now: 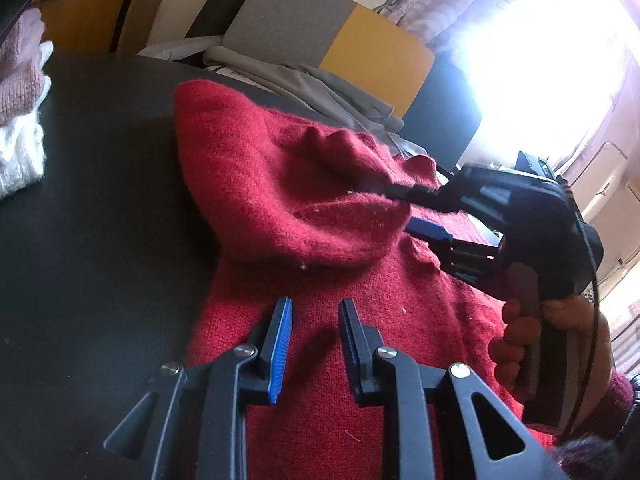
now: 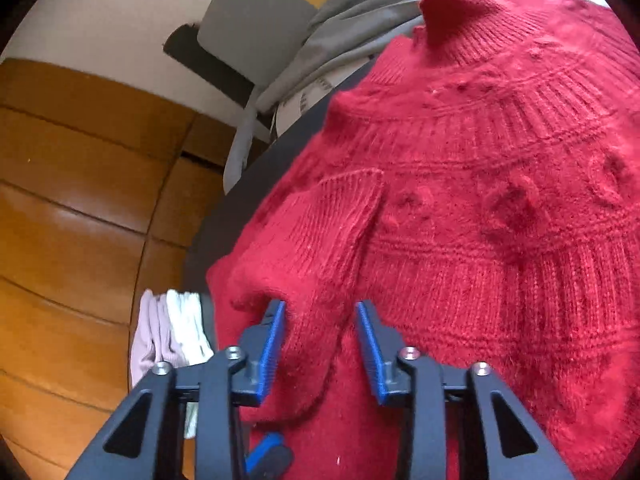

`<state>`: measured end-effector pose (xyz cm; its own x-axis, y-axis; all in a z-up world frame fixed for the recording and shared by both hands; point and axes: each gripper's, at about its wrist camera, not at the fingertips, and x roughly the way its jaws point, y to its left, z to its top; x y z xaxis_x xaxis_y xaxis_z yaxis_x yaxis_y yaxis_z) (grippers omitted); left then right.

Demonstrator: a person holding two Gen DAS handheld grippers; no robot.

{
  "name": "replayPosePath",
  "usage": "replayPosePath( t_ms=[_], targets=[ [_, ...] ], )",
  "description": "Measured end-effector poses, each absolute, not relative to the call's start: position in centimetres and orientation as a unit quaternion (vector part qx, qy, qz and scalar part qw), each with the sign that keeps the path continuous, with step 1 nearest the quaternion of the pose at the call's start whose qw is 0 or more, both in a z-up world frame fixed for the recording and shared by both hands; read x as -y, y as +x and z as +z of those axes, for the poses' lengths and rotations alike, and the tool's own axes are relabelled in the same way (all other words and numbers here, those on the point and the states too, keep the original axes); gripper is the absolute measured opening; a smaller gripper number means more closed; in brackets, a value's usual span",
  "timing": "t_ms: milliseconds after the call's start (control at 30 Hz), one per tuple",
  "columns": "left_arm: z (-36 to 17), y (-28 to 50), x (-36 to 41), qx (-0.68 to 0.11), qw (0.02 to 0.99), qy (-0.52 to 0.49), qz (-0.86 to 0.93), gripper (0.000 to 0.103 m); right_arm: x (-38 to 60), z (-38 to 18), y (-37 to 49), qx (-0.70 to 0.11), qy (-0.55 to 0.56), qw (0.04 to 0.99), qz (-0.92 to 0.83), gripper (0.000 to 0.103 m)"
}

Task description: Fold clothes

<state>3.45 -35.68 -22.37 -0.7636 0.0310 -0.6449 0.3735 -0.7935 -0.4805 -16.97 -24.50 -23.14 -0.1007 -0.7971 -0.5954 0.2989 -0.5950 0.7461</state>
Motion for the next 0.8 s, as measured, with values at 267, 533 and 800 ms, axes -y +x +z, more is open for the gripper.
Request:
replayPosePath(
  t_ms=[267, 533, 800],
  targets=[
    [-22.5, 3.4, 35.8, -0.312, 0.093, 0.328, -0.887, 0.023, 24.8, -24.2, -17.1, 0.245, 0.536, 0.386, -0.709, 0.016],
    [-22.5, 3.5, 35.6, -0.313, 0.093, 0.327, -0.887, 0.023, 23.2, -25.5, -18.6, 0.369, 0.547, 0.389, -0.642, 0.039],
    [-22.4, 3.5, 35.4, -0.314, 0.093, 0.327, -0.886, 0.023, 24.9, -24.8, -18.7, 0.311, 0.56, 0.374, -0.671, 0.023]
  ],
)
